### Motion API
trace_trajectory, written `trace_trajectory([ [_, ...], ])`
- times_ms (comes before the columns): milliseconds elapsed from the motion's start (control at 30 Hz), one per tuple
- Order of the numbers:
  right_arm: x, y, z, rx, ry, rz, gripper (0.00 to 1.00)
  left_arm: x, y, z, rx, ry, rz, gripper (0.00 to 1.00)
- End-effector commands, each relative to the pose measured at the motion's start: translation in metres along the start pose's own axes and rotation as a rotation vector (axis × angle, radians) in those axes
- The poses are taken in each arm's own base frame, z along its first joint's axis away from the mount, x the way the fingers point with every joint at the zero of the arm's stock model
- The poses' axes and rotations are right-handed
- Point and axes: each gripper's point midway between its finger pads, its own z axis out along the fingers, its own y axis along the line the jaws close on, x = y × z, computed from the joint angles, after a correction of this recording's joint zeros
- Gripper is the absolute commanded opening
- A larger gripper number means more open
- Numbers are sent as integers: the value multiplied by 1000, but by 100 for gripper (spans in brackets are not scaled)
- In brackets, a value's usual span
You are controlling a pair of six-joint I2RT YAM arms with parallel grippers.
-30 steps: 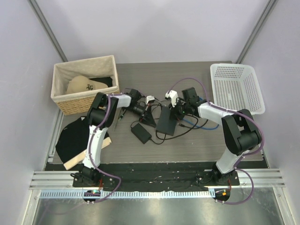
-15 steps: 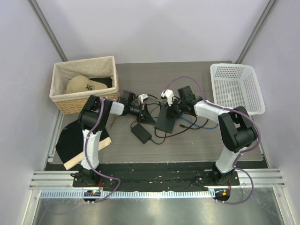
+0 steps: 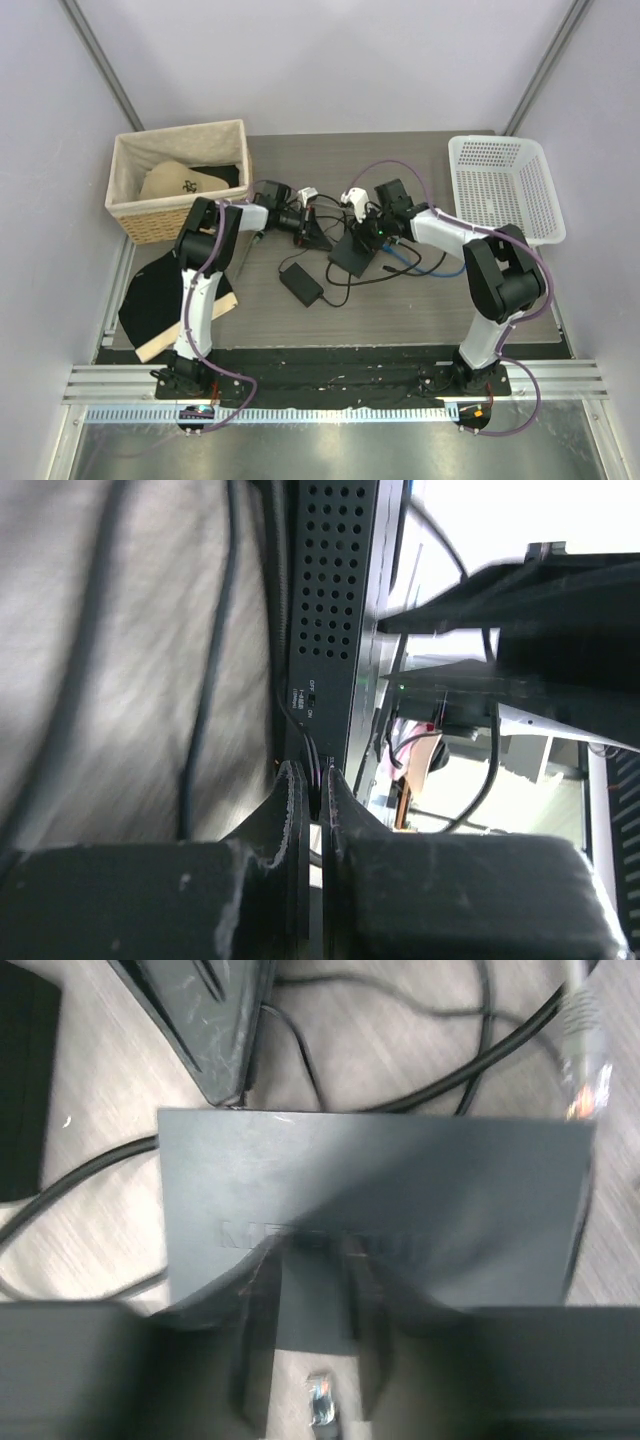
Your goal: Pull the plug from the switch port
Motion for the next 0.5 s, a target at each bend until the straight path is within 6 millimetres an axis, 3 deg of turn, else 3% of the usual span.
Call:
trace_trajectory([
  [0,46,21,-33,-11,238,124,59,16,-3,31,-31,26,68,0],
  [133,15,35,-46,-42,146,-53,69,21,-4,44,-12,30,49,0],
  [300,38,53,-49,-68,188,-267,79,25,6,50,-10,41,-13,0],
  [467,48,56,-41,-84,232,-303,84,21,4,53,6,25,-13,0],
])
